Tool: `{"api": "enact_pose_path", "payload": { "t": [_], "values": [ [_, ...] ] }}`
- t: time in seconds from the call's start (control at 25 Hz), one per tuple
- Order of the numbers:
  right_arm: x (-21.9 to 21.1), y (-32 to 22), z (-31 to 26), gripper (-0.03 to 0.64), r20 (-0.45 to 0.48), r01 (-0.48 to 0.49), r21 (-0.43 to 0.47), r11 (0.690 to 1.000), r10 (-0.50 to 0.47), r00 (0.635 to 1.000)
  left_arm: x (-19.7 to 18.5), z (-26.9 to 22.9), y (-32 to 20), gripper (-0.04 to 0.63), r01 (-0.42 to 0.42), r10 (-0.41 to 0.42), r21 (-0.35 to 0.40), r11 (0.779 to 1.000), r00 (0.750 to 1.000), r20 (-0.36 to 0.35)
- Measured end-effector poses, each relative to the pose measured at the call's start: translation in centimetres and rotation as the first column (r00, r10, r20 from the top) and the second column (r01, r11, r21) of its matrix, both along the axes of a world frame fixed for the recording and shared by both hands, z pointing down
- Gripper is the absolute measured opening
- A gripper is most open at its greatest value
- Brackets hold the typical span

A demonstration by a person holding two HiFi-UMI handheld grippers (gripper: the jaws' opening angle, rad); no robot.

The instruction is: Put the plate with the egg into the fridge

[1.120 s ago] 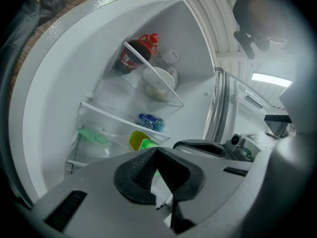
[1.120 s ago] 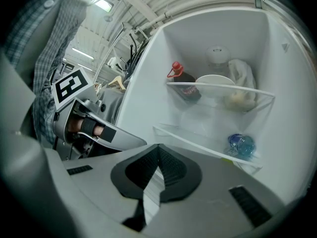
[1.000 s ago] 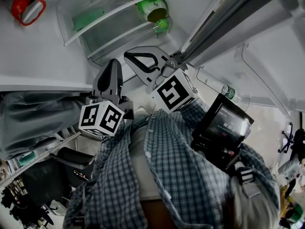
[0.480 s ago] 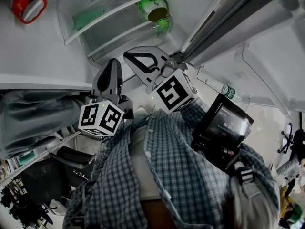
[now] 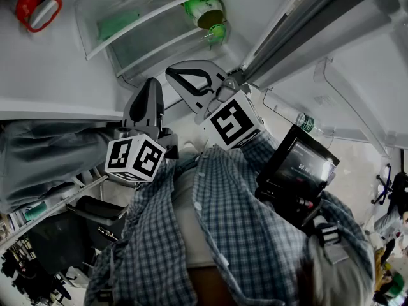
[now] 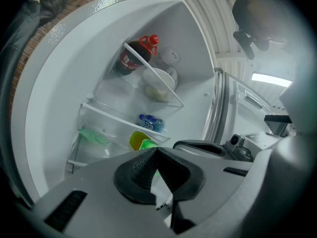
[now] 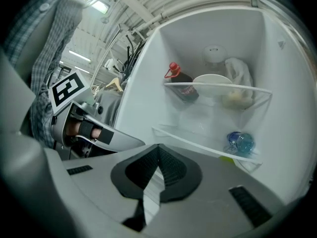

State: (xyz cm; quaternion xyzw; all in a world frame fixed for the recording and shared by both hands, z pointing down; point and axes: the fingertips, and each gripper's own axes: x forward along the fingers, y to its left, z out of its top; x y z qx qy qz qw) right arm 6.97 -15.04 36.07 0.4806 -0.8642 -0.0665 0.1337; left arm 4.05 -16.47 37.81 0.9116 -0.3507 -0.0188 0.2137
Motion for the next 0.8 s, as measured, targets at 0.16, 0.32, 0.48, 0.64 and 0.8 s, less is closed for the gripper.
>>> {"api": "enact_pose_path", "payload": {
  "t": [0.16, 0.32, 0.48, 0.64, 0.8],
  "values": [
    [0.14, -0.03, -0.16, 0.006, 0.016, -0.001, 0.004, 1.0, 0.001, 1.0, 0.01, -0.01, -0.02, 0.006, 0.0, 0.0, 0.0, 1.0, 1.0, 0.0],
    [-0.03, -0.05, -0.25, 0.006, 0.005, 0.0, 0.006, 1.0, 0.0, 1.0, 0.03, -0.09, -0.05, 0.006, -0.002, 0.002, 0.002, 1.0, 1.0, 0.001],
    [-0.05, -0.05, -0.3, 0.006, 0.002, -0.001, 0.005, 1.0, 0.001, 1.0, 0.06, -0.06, -0.08, 0.006, -0.004, 0.004, -0.001, 1.0, 1.0, -0.001],
    [-0.11, 0.04, 0.01, 0.006, -0.002, 0.006, 0.002, 1.0, -0.006, 1.0, 0.03, -0.04, -0.07, 0.006, -0.003, 0.003, -0.002, 1.0, 1.0, -0.001],
    [-0.15, 0.13, 0.49, 0.006, -0.008, 0.005, -0.01, 1.0, -0.005, 1.0, -0.01, -0.05, -0.05, 0.006, -0.002, 0.002, -0.001, 1.0, 1.0, -0.002]
  ]
}}
